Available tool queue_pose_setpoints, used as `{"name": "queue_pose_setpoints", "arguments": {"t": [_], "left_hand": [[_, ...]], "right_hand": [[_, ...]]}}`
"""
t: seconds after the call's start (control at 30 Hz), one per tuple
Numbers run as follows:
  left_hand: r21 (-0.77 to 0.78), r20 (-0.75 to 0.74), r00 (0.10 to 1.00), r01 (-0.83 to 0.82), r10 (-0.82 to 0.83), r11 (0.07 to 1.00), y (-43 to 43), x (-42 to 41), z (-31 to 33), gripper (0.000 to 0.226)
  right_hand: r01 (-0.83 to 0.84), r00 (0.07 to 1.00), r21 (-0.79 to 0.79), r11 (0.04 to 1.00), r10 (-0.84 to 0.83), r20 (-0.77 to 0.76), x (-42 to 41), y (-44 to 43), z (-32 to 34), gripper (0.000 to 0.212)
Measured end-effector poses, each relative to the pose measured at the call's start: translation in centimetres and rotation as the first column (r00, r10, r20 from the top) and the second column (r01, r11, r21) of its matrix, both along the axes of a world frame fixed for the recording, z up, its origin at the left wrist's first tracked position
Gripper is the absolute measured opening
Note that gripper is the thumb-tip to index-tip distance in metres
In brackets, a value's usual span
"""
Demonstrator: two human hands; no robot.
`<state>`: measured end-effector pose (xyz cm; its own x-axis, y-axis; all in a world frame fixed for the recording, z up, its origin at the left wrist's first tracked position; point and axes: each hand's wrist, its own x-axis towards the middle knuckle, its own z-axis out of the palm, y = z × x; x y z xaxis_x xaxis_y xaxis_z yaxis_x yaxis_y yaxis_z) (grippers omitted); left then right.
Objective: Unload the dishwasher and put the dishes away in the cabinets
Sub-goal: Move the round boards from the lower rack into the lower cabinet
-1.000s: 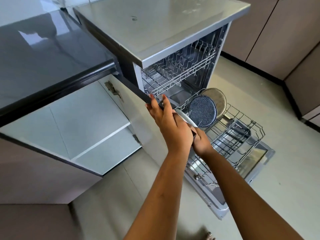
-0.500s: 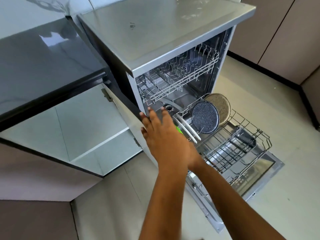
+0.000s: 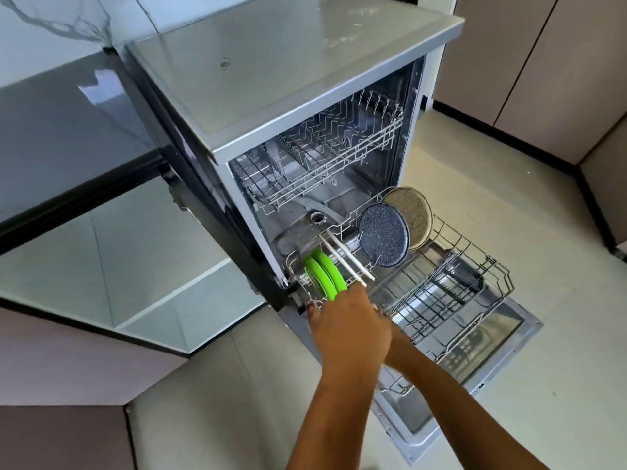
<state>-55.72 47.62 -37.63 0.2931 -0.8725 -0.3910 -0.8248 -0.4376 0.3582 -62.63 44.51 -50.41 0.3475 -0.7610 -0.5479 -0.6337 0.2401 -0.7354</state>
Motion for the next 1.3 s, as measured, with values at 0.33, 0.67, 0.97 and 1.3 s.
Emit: {"name": "queue_pose_setpoints", "arguments": {"t": [0.33,0.67,0.97,1.3], "left_hand": [[0.261,-0.507,0.739,-0.360,0.445,0.896,-2.5,-0.2,-5.5,0.046],[0.369,-0.536,0.619,-0.440,0.574,0.819,0.3,-0.7,-8.1,0.032],[0.362,-0.693,0.416,-0.506,0.589,0.783,1.7,0.5,-8.0,0.029],[0.246,-0.547,0.591,-0.565,0.594,0.788,-4.0,2.1,-15.0,0.035]], "right_hand": [[0.085,0.995,0.003,0.996,-0.085,0.058,-7.7,-1.0,0.0,0.033],[0.176,0.983,-0.032,0.984,-0.173,0.063,-8.3,2.3,-1.4,0.028],[0.067,0.998,-0.064,0.996,-0.066,0.013,-4.1,1.9,-1.3,0.033],[-0.084,0.990,-0.101,0.991,0.072,-0.119,-2.8,-6.5,-8.6,0.035]]}}
